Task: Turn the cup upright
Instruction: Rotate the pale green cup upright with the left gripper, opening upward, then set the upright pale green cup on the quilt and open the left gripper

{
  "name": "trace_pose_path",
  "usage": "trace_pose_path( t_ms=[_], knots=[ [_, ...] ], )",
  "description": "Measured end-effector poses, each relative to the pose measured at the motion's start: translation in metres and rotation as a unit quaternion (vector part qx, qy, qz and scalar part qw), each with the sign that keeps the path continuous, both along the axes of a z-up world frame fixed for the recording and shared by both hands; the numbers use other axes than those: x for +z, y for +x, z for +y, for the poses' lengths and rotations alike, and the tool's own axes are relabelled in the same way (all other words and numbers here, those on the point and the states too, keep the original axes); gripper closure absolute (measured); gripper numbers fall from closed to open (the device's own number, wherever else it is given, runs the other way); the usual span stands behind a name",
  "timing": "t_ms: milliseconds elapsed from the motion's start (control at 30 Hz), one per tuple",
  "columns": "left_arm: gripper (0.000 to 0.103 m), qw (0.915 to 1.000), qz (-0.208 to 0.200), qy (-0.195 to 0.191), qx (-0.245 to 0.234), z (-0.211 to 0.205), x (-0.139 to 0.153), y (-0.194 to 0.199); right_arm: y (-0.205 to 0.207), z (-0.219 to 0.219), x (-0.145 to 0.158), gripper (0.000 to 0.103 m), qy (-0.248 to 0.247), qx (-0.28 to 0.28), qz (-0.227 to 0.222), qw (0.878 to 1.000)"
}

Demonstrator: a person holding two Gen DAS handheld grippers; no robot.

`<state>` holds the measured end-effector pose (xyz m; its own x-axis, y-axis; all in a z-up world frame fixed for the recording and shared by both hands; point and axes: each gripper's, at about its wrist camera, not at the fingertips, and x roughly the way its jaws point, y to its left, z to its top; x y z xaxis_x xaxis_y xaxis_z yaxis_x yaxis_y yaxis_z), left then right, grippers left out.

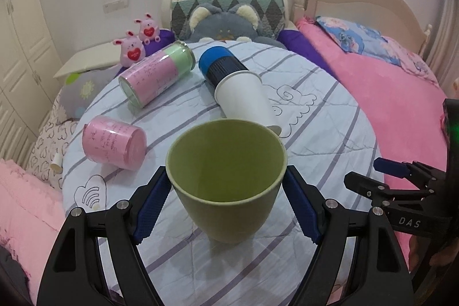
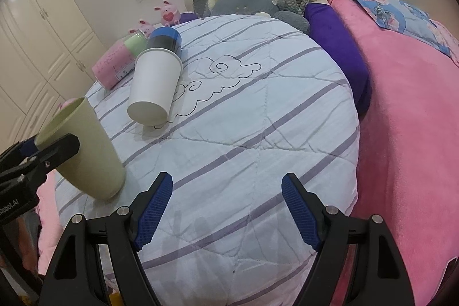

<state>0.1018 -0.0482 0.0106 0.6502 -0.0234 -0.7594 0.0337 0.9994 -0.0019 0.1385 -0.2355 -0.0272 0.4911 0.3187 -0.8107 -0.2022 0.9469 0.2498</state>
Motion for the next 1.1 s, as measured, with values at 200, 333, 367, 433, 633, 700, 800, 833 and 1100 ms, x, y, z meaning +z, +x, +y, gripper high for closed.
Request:
trace_pose_path(
  t_ms=[200,333,367,433,633,700,800,833,1100],
  knots=[
    [0.022,1.0,-0.002,0.003,-0.004,-0.001,-0.002,-0.009,-0.004,0.002,0.0,0.023,-0.002,0.0,0.003,1.0],
    [0.022,0.9999,0.007,0.004,-0.011,-0.003,-0.007,-0.015,-0.009,0.007,0.001,0.023,-0.004,0.005,0.002,1.0],
    [0.022,0.9999,0.01,0.004,-0.011,-0.004,-0.009,-0.016,-0.011,0.008,0.002,0.023,-0.006,0.006,0.001,1.0],
    [0.023,0.9998,0.012,0.006,-0.011,-0.005,-0.012,-0.019,-0.016,0.01,0.003,0.023,-0.008,0.007,0.0,1.0],
    [0.011,0.9998,0.015,0.013,-0.004,-0.003,-0.017,-0.025,-0.025,0.013,0.008,0.023,-0.015,0.004,-0.004,1.0],
    [0.009,0.9998,0.006,0.018,-0.005,-0.003,-0.015,-0.029,-0.028,0.012,0.01,0.023,-0.015,0.002,-0.006,1.0],
    [0.006,0.9998,-0.002,0.015,-0.013,-0.005,-0.012,-0.034,-0.031,0.012,0.012,0.023,-0.018,-0.001,-0.008,1.0],
    [0.006,0.9998,-0.004,0.015,-0.014,-0.005,-0.011,-0.035,-0.033,0.011,0.013,0.023,-0.017,-0.003,-0.009,1.0],
    [0.006,0.9994,-0.023,0.011,-0.024,-0.009,-0.003,-0.043,-0.04,0.01,0.018,0.023,-0.018,-0.007,-0.014,1.0]
  ],
)
